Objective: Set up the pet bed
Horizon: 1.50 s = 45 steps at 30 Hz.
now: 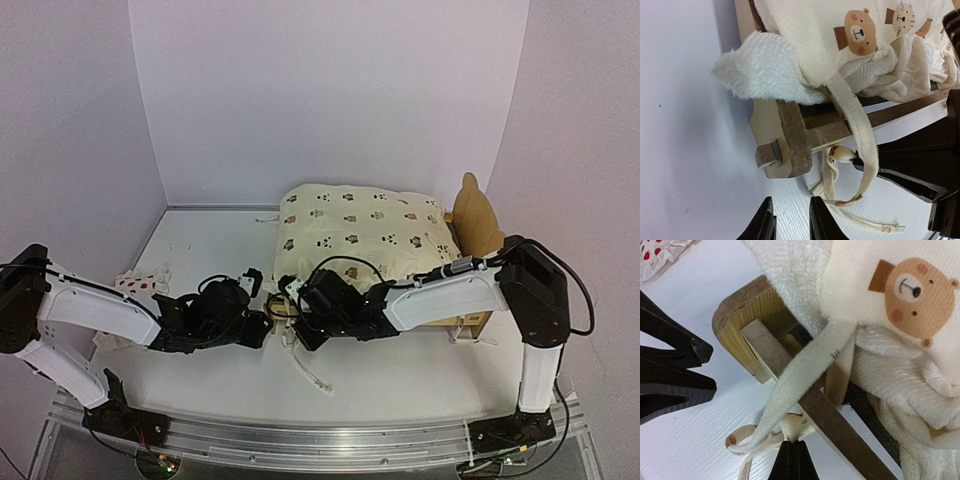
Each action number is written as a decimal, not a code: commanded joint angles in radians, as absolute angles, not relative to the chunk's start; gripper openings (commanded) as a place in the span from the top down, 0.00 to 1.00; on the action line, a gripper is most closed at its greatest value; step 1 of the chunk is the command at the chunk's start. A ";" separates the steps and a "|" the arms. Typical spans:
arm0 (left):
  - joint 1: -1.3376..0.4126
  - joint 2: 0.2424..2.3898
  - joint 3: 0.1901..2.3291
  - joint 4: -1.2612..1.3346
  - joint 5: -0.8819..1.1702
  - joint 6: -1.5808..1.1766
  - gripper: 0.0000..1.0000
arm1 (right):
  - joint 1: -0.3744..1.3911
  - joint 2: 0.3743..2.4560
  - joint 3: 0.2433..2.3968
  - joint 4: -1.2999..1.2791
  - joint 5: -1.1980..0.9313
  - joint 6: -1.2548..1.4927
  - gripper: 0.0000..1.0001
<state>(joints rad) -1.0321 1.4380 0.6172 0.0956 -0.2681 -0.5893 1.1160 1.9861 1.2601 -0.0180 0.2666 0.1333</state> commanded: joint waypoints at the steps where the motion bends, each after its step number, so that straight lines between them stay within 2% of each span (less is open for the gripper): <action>1: -1.022 1.437 0.611 0.099 -0.310 -0.523 0.75 | 1.112 2.028 1.237 0.104 0.281 0.083 1.00; 12: -1.012 1.458 0.594 0.186 -0.207 -0.465 0.74 | 1.111 2.057 1.140 0.394 0.242 -0.005 1.00; 20: -0.966 1.408 0.585 0.169 -0.129 -0.567 0.75 | 1.110 2.068 1.071 0.580 0.187 -0.069 1.00; 25: -0.885 1.346 0.522 0.233 0.009 -0.683 0.74 | 1.110 2.079 1.057 0.631 0.147 -0.068 1.00; 29: -0.871 1.323 0.504 0.275 0.086 -0.760 0.69 | 1.109 2.088 1.057 0.654 0.119 -0.064 1.00; 38: -0.871 1.345 0.505 0.321 0.146 -0.853 0.70 | 1.109 2.094 1.053 0.712 0.086 -0.052 1.00; 45: -0.871 1.317 0.497 0.314 0.124 -0.901 0.67 | 1.110 2.085 1.042 0.739 0.061 -0.043 1.00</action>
